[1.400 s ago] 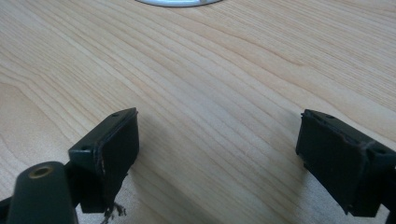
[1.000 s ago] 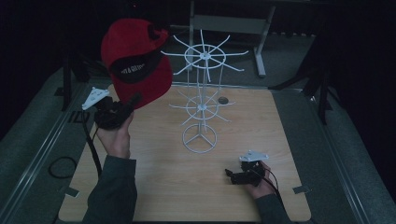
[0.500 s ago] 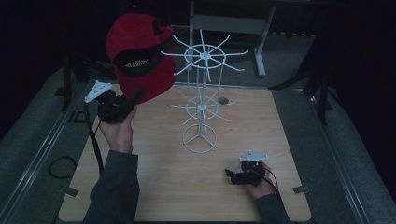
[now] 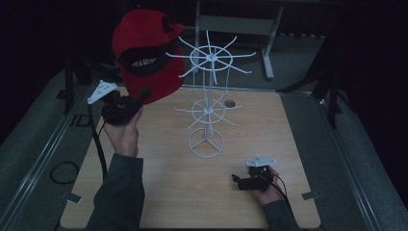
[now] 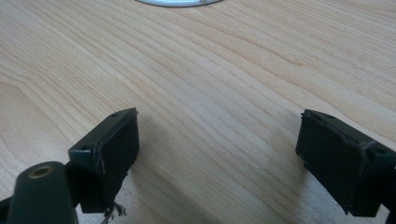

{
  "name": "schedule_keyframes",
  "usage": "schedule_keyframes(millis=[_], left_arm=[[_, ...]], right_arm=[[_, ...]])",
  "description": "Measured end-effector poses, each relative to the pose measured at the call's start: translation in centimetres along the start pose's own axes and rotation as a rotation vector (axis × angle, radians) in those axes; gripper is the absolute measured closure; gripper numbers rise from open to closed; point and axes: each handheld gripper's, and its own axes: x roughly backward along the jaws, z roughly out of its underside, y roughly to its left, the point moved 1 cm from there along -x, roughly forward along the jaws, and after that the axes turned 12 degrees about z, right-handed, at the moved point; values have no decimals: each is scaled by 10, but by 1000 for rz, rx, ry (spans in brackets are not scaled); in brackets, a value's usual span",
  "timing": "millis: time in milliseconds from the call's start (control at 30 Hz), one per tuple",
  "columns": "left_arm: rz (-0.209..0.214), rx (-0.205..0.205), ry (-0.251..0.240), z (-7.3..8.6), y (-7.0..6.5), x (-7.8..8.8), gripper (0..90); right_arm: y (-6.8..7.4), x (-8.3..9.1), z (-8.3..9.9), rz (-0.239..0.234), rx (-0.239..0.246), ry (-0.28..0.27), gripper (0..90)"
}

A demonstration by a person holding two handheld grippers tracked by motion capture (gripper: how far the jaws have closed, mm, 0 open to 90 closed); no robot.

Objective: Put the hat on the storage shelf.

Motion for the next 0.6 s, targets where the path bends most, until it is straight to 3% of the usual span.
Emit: schedule_keyframes(millis=[600], left_arm=[[30,-10,8,2,0,2,854]], right_arm=[[0,0,0,0,0,0,131]])
